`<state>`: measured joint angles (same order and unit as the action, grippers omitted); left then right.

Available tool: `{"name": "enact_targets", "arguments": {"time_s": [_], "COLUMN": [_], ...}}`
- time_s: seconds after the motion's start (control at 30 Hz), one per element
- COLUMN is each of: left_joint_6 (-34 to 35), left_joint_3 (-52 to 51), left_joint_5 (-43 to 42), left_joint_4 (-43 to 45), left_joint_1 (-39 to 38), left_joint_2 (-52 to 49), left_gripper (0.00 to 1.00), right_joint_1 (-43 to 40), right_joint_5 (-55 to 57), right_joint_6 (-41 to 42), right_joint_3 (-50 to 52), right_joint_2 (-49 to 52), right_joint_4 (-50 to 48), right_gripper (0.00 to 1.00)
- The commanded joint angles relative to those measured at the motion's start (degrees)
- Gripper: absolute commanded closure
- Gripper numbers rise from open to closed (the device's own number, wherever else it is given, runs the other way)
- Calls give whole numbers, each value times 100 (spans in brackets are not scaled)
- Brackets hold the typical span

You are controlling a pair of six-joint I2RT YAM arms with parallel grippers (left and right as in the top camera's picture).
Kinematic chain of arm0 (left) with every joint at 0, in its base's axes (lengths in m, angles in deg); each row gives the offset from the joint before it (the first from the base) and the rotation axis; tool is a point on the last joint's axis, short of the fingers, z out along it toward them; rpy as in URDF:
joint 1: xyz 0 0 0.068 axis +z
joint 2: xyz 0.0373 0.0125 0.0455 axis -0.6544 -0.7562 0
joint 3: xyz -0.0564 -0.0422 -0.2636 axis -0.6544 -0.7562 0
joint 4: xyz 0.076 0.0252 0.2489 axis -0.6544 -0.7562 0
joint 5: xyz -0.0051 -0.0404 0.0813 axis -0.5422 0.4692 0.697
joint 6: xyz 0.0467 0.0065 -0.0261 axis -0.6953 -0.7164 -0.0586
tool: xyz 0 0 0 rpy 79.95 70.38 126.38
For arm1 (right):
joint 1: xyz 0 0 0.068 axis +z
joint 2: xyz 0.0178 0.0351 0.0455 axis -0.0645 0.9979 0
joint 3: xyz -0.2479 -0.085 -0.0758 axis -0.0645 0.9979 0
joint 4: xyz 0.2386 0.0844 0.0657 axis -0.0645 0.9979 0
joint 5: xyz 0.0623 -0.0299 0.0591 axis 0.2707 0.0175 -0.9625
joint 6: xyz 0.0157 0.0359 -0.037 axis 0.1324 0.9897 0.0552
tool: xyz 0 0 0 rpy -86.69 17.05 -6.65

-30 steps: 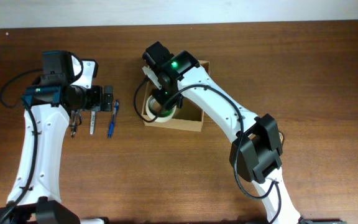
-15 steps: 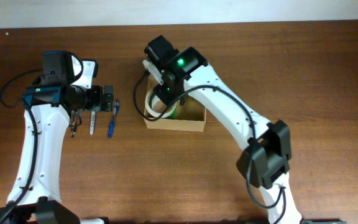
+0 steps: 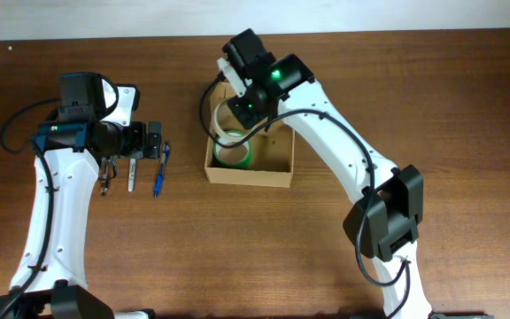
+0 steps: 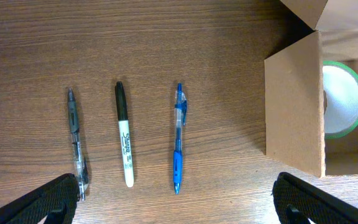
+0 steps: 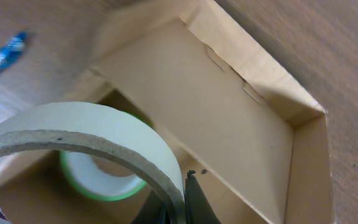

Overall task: Pack container
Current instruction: 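Carry the white tape into the box and release it onto the green tape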

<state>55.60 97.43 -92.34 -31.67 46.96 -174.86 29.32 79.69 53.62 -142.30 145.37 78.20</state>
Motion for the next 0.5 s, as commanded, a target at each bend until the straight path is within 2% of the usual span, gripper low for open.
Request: {"name": "enact_targets", "arguments": {"time_s": [0.0, 0.47], "left_joint_6": [-74, -74], "left_joint_3": [125, 125], "left_joint_5": [-2, -2], "left_joint_4": [-4, -4], "left_joint_1": [24, 24], "left_joint_2": [-33, -33], "left_gripper": [1, 1], "right_joint_1": [0, 37], "right_joint_5": [-164, -293], "right_joint_6": [138, 291], "right_joint_3": [-66, -33], "right_joint_2": [170, 686], "right_joint_4": [24, 177], "right_gripper": [96, 96]}}
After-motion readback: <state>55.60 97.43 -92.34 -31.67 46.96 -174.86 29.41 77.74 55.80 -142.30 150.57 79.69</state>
